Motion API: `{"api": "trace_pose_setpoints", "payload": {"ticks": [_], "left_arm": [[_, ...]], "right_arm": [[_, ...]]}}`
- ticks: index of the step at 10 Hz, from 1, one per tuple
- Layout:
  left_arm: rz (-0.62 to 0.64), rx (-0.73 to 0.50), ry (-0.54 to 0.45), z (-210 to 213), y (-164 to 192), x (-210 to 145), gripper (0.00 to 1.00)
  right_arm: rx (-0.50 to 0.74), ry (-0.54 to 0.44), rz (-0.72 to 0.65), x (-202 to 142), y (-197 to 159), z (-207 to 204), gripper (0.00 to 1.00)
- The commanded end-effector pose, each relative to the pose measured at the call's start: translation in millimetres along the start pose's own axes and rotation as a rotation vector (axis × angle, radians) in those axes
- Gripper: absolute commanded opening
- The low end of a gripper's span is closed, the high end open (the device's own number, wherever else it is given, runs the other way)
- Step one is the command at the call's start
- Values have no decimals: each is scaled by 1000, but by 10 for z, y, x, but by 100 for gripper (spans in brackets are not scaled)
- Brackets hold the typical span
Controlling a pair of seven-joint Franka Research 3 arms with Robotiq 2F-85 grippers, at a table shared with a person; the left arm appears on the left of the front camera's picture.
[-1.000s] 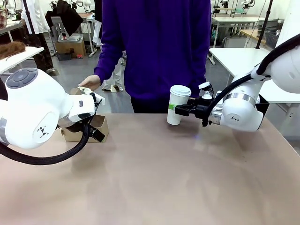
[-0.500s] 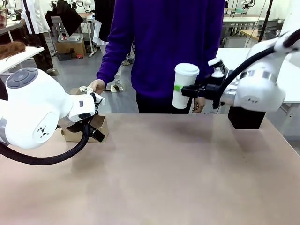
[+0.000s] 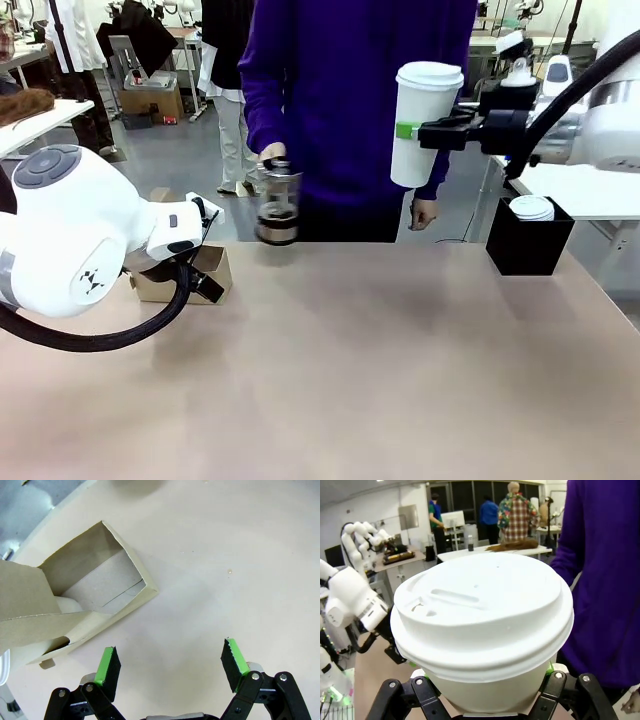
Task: Pour a drink into a cup and package it in a carrier.
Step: When a person places the Paper Cup Lid on the 600 ml Paper Cup , lift the 600 ml Paper Cup, then position the Cup Carrier in the center of the table.
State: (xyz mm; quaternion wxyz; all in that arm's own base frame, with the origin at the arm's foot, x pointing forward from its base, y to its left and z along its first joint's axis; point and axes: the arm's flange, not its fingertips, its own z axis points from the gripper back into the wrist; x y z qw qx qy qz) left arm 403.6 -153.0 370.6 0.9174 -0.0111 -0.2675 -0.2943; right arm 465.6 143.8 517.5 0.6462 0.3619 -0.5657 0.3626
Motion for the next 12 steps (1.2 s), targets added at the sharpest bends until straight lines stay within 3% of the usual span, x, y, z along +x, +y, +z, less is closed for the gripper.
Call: {"api": "trace_pose_setpoints", "payload": {"ticks": [1,4,5,12], "left_arm": [[2,-2,0,2,7,-6,100],[2,-2,0,2,7,-6,100],[2,-2,0,2,7,-6,100],[2,-2,0,2,7,-6,100]], "right_arm": [[17,47,-33,103,99,124,81],[81,-16,-100,26,-125,173,81],[11,29,-26,117,67,122,81],[11,29,-26,117,67,122,81]]}}
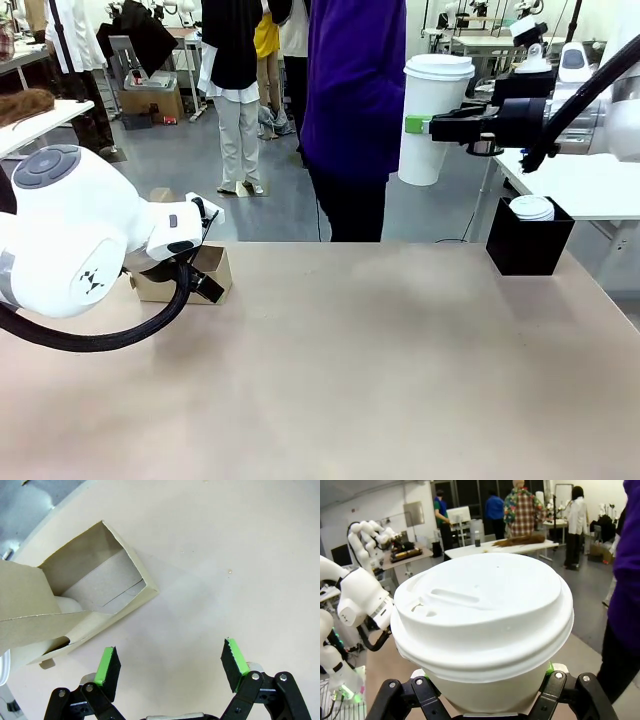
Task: Pour a drink into a cup and package it in a carrier.
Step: Position the Cup Carrier in the center of the table.
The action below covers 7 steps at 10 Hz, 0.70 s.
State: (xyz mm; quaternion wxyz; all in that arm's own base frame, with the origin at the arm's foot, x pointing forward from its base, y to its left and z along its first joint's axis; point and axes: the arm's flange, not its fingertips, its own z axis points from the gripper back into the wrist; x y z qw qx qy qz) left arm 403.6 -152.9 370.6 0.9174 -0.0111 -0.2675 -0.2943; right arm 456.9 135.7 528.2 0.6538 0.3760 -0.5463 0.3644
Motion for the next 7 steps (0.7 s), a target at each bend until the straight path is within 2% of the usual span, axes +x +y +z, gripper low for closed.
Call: {"api": "trace_pose_setpoints", "payload": {"ticks": [1,4,5,7], "left_arm": [[2,-2,0,2,7,-6,100],[0,0,0,0,0,0,100],[7,0,-16,181,79,75,100],[52,51,36,616,237,305,100]], "right_arm": [[-18,4,7,23,23,0,81],[-18,4,7,23,23,0,81],[-18,4,7,23,23,0,81],[-18,4,7,23,23,0,81]]}}
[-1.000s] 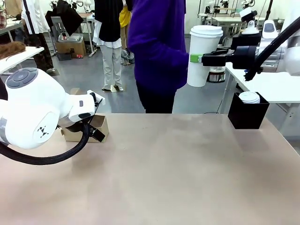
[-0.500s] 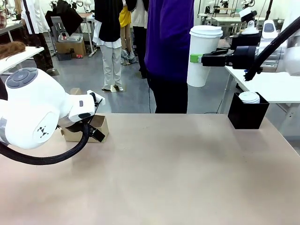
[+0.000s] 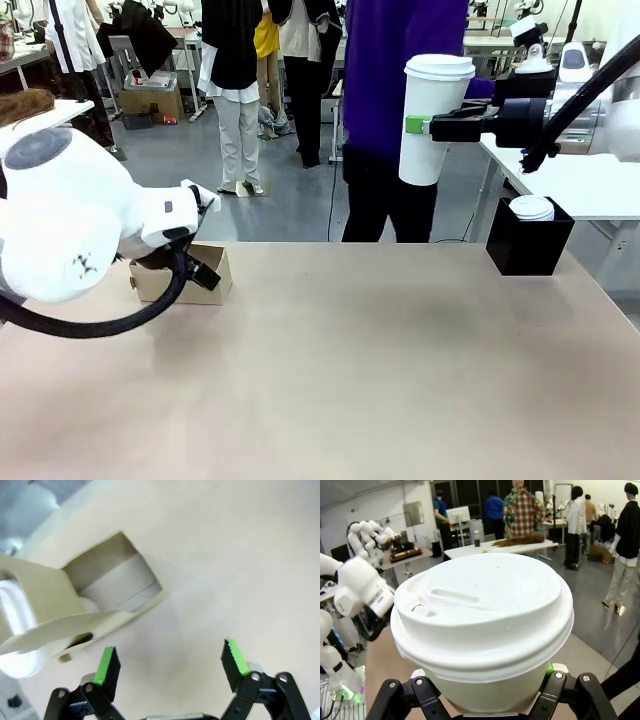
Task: Pour a drink into a cup and package it in a carrier.
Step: Position the Cup Carrier in the center of the table.
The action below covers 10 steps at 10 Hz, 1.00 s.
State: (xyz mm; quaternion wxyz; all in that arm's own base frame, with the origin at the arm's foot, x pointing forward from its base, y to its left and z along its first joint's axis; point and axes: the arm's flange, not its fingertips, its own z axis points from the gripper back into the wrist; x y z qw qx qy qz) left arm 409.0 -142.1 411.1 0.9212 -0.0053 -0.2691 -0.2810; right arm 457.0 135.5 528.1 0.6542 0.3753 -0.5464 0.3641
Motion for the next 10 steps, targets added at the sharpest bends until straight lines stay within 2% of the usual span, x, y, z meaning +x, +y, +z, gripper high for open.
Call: {"api": "trace_pose_setpoints", "payload": {"ticks": [1,4,8,10], "left_arm": [[59,66,41,513,111,210,100],[181,85,117,1027,381,589,100],[328,92,240,853,703,1081,100],[410,142,295,656,795,1222,100]], "right_arm": [[-16,3,7,24,25,-2,81],[-16,3,7,24,25,-2,81],[-16,3,7,24,25,-2,81],[-16,3,7,24,25,-2,81]]}}
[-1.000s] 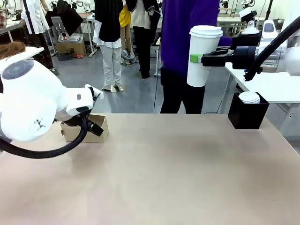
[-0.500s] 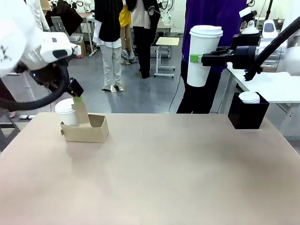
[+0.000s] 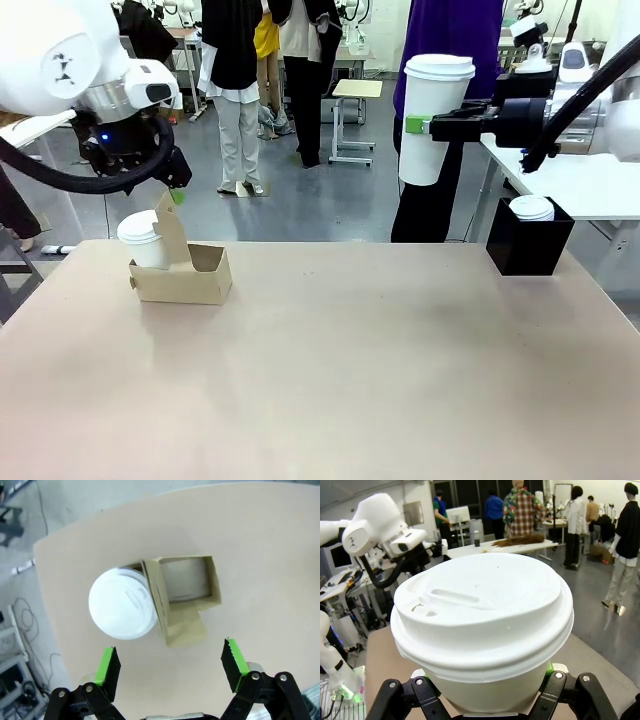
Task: Pour a drink into a cup and package it in a carrier.
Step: Position the Cup Carrier in the center of the table.
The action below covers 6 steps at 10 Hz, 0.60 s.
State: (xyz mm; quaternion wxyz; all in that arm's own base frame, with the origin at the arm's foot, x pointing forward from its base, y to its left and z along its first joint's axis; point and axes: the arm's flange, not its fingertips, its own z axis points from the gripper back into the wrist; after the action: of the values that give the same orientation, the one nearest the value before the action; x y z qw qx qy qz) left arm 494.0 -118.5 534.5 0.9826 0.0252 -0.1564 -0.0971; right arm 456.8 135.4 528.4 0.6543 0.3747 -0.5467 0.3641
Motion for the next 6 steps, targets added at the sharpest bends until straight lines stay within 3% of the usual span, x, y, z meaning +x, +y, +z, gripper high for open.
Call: {"api": "trace_pose_setpoints", "payload": {"ticks": [1,6], "left_arm": [[69,48,46,-50,-57,180,100],[114,60,80,-349,2,295,100]], "right_arm": [[-15,3,6,21,24,-4,81],[-15,3,6,21,24,-4,81]]}}
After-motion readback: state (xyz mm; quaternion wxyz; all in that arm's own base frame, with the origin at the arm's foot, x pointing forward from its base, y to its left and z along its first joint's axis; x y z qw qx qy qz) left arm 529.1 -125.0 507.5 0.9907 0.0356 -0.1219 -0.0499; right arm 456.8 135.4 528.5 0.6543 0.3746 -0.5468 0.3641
